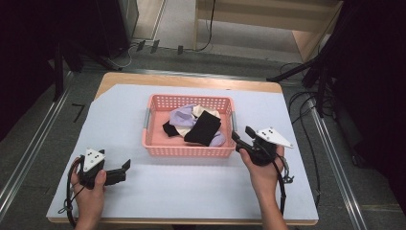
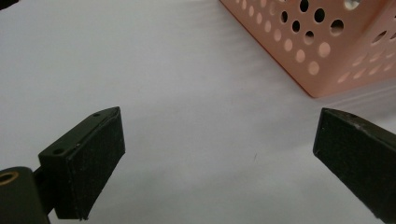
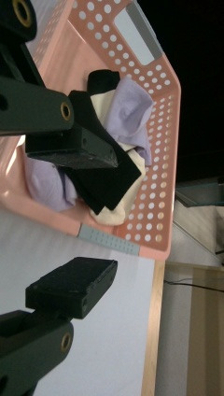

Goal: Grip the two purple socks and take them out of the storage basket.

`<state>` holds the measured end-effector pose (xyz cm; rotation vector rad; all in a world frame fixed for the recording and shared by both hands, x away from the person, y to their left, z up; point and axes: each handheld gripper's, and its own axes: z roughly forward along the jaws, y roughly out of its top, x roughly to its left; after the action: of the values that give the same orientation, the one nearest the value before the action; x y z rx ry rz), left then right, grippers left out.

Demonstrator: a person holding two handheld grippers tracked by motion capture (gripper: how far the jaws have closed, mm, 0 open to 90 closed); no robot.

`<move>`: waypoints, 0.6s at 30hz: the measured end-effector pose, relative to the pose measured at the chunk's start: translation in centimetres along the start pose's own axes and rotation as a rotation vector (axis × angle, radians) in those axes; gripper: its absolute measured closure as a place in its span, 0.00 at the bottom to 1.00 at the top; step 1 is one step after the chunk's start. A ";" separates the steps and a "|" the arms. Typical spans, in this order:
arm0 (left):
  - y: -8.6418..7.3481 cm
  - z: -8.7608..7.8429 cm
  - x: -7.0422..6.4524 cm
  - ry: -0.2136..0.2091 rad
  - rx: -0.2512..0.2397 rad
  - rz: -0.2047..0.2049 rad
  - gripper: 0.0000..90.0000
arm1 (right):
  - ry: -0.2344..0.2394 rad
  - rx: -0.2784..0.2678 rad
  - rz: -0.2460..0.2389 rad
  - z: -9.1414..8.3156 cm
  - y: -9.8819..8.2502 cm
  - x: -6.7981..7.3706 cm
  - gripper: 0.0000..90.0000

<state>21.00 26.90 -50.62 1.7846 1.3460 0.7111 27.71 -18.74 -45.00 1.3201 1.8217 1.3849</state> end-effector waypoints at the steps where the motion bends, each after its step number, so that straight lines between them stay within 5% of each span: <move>1: 0.0 0.0 0.0 0.000 0.000 0.000 0.03 | 0.002 0.009 -0.004 0.4 0.1 0.3 0.49; 18: 0.1 0.1 0.0 0.000 0.009 0.003 0.03 | 0.040 0.141 -0.011 5.2 1.0 2.3 0.66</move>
<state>21.11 26.91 -50.62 1.7940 1.3486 0.7082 31.48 -14.38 -45.55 1.3586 1.9816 1.3071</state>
